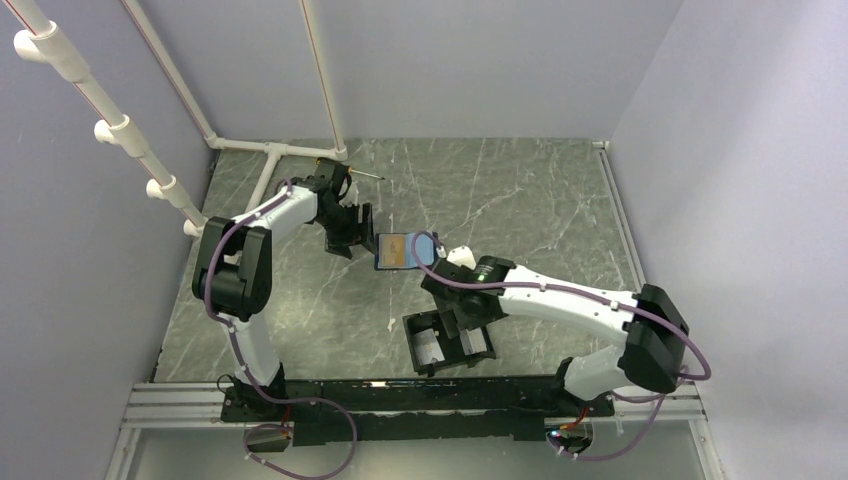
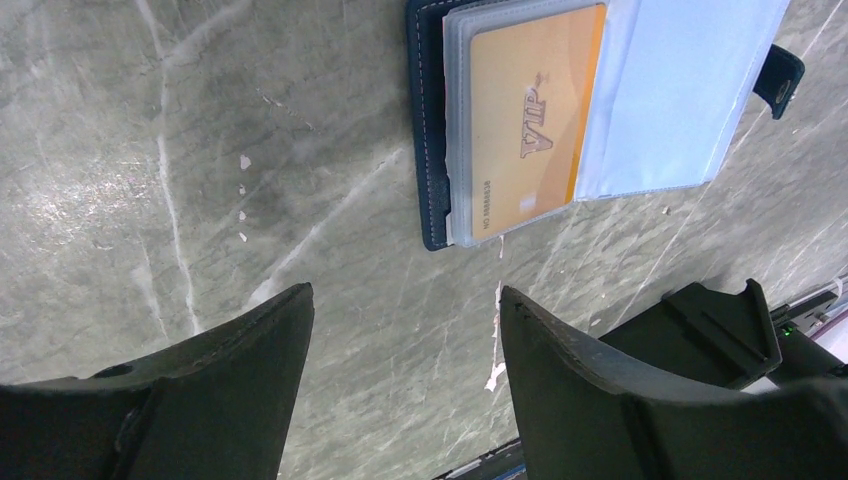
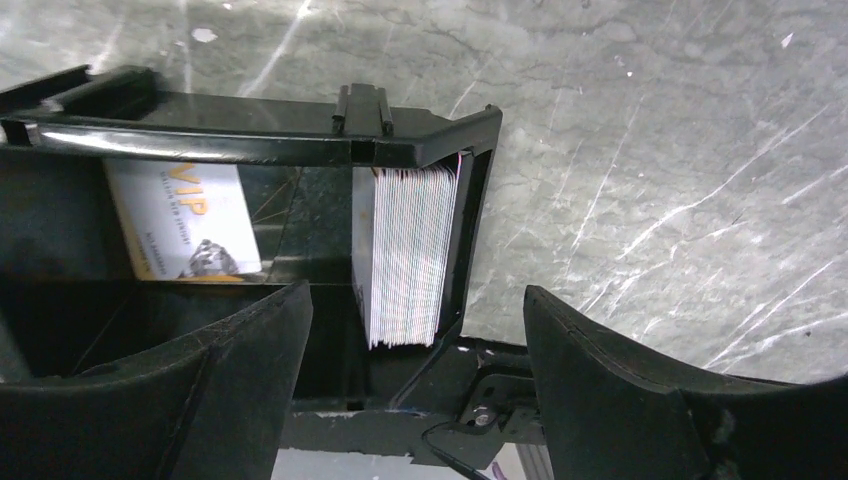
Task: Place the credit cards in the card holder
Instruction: Pick up the credit card from the storage box.
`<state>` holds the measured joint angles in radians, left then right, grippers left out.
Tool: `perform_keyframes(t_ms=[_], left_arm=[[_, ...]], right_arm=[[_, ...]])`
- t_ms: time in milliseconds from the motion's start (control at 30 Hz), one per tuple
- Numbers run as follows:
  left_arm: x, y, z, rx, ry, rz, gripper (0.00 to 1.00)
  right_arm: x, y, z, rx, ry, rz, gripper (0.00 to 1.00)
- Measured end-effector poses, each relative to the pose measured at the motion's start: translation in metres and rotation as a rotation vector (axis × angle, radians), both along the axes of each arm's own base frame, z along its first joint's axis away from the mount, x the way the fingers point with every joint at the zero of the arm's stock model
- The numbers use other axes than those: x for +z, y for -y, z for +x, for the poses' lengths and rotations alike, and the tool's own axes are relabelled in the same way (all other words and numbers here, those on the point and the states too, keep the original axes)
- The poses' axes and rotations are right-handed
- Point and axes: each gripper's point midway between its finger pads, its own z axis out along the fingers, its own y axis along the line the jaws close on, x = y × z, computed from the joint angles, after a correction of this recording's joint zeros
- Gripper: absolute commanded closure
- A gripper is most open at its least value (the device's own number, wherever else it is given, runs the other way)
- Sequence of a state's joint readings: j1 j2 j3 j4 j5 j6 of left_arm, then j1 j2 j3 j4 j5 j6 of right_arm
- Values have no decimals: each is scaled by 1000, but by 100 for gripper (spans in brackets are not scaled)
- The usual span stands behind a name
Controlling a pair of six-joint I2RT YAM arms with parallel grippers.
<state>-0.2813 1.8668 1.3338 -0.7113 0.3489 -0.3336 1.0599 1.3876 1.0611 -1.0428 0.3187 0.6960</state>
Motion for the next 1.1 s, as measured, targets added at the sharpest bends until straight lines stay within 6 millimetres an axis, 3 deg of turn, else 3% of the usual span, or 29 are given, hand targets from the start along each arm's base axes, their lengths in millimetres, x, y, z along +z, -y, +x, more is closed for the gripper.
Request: perform_keyframes(t_ms=[233, 567, 1100], left_arm=[[-1, 0, 0, 0, 1, 0, 26], [-1, 0, 1, 0, 7, -2, 26], [-1, 0, 1, -5, 9, -2, 25]], right_arm=[[-28, 4, -6, 5, -38, -77, 29], [-41, 5, -7, 12, -47, -131, 38], [-26, 5, -2, -1, -6, -158, 65]])
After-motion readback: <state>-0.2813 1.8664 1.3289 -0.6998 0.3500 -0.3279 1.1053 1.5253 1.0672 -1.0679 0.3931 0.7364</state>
